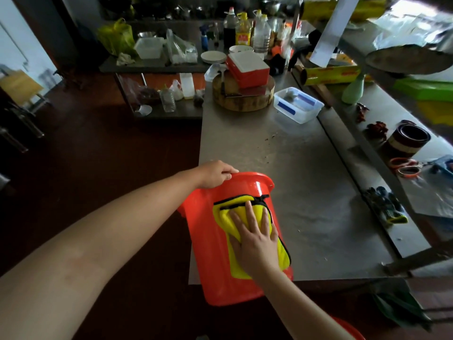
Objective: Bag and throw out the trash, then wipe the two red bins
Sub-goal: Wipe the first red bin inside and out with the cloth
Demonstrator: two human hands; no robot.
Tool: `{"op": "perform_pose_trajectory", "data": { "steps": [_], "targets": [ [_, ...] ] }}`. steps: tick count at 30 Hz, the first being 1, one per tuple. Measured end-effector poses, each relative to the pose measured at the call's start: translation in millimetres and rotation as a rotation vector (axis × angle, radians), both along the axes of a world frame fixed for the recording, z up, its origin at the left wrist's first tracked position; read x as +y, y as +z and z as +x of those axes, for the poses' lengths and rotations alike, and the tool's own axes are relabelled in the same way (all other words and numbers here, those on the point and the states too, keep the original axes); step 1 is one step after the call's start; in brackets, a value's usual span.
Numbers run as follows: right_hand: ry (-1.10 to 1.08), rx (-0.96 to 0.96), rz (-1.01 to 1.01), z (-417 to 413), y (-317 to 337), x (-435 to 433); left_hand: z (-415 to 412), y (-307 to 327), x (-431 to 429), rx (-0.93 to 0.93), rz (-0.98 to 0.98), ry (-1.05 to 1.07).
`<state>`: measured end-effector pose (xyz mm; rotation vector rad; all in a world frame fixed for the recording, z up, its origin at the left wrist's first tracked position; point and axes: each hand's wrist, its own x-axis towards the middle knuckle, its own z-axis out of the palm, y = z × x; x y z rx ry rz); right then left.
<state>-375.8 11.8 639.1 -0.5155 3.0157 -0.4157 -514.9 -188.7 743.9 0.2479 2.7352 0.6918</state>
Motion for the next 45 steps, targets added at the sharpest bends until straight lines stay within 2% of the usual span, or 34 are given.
{"op": "perform_pose_trajectory", "data": {
  "steps": [4, 8, 14, 23, 29, 34, 41, 45],
  "targets": [
    [0.028, -0.043, -0.007, -48.4, 18.9, -12.8, -2.1, 1.7, -3.8, -0.073, -0.003, -0.058],
    [0.065, -0.043, -0.011, -58.6, 26.6, -17.0, -2.9, 4.9, -10.8, -0.087, -0.025, -0.056],
    [0.066, -0.018, -0.014, -33.1, 19.0, 1.2, -4.9, 0.5, -9.6, -0.068, -0.093, -0.043],
    [0.032, 0.045, -0.086, 47.3, -19.4, 46.6, -2.0, 0.6, -11.3, -0.083, -0.049, -0.022],
    [0.028, 0.040, -0.088, 51.4, -19.1, 47.6, 0.5, 2.2, -7.7, -0.078, -0.043, -0.012],
    [0.031, -0.008, -0.078, 26.6, -9.0, 31.6, 2.7, -1.9, -18.3, -0.068, -0.058, -0.002],
    [0.000, -0.131, -0.083, -66.6, 24.2, -10.9, 11.6, -6.9, -32.6, -0.005, -0.051, -0.025],
    [0.021, -0.165, -0.094, -74.7, 29.4, -17.5, 11.3, -11.9, -38.7, 0.004, -0.026, -0.022]
  ]
}}
